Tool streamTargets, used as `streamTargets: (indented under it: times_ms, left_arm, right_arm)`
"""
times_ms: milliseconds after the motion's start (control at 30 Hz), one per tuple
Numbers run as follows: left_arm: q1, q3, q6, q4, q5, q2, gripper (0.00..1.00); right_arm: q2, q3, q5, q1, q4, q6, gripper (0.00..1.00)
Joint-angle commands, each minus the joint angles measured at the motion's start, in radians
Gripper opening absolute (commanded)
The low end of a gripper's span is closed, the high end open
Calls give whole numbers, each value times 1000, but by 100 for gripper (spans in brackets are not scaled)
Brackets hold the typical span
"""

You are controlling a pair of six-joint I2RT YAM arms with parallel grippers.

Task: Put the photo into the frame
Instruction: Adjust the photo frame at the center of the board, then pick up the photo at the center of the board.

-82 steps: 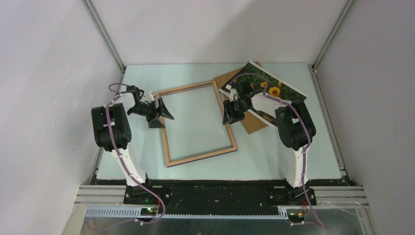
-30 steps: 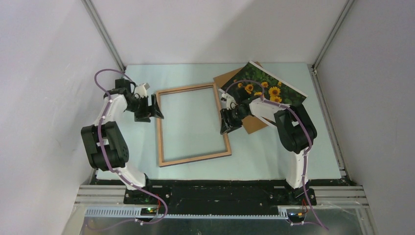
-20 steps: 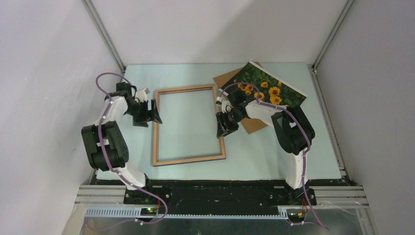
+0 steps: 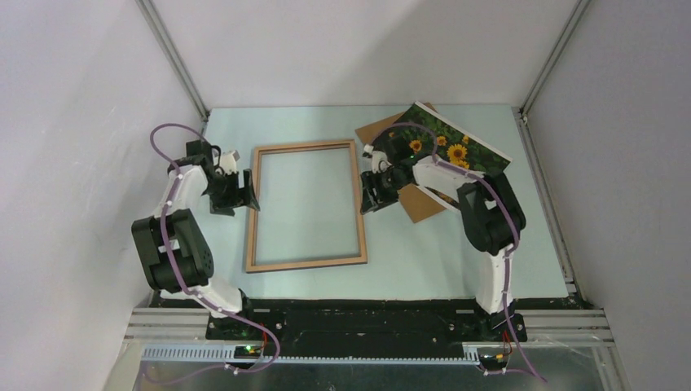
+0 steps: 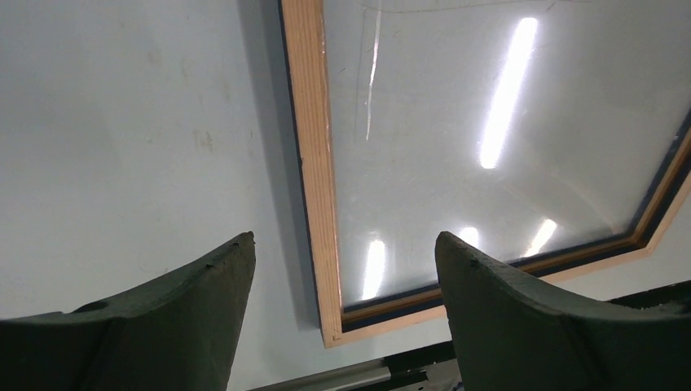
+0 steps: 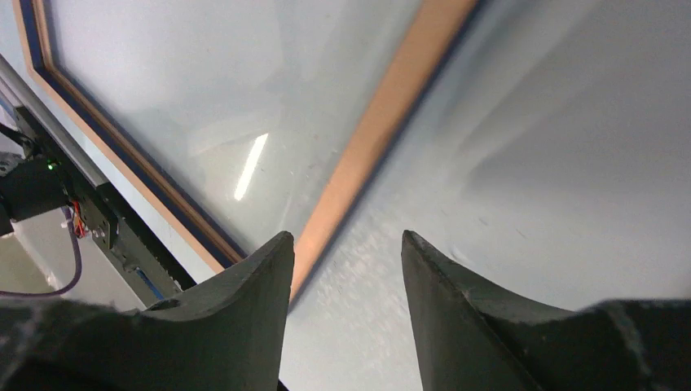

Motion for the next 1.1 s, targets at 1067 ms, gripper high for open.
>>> streamTargets:
  times_ms: [1067]
  left_arm:
    - [-152,-84,-2,89,194,-481,100]
  right_arm:
    - [-348,-228,74,-880,-129,-75,75]
